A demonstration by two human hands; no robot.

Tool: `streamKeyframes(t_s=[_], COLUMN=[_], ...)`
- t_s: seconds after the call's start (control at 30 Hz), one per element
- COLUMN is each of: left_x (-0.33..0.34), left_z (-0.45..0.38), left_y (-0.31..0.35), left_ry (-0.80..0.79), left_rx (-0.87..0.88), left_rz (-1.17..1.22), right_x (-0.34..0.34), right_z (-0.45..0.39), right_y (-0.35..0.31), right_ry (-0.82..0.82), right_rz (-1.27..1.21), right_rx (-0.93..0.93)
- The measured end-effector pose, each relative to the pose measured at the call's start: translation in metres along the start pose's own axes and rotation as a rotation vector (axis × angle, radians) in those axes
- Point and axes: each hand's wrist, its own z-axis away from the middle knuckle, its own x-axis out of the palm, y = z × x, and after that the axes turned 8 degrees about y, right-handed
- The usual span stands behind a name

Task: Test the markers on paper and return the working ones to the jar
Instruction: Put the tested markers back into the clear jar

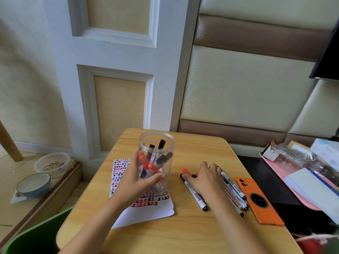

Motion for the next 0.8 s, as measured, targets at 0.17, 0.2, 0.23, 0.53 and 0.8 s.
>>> streamKeyframes(t_s=[0.17, 0.2, 0.23, 0.53, 0.8], left_x=[0.0, 0.0, 0.0, 0.0, -0.003], left_z=[0.001, 0.002, 0.002, 0.002, 0.0], left_y=[-0.002, -0.003, -0.003, -0.004, -0.005], left_ry=[0.001, 0.0, -0.002, -0.006, -0.02], left_rx=[-0.002, -0.005, -0.008, -0.01, -0.026], left_rz=[-0.024, -0.022, -0.019, -0.04, -0.072], right_x=[-0.005, -0.004, -0.003, 0.013, 0.014], right_z=[0.008, 0.009, 0.009, 0.016, 0.013], right_y=[-0.003, -0.003, -0.003, -0.024, -0.042], right_ry=[-0.055, -0.074, -0.088, -0.08, -0.124], right_rz=[0.041, 0.042, 0.04, -0.042, -0.005], right_rx=[0.031, 0.028, 0.02, -0.022, 0.015])
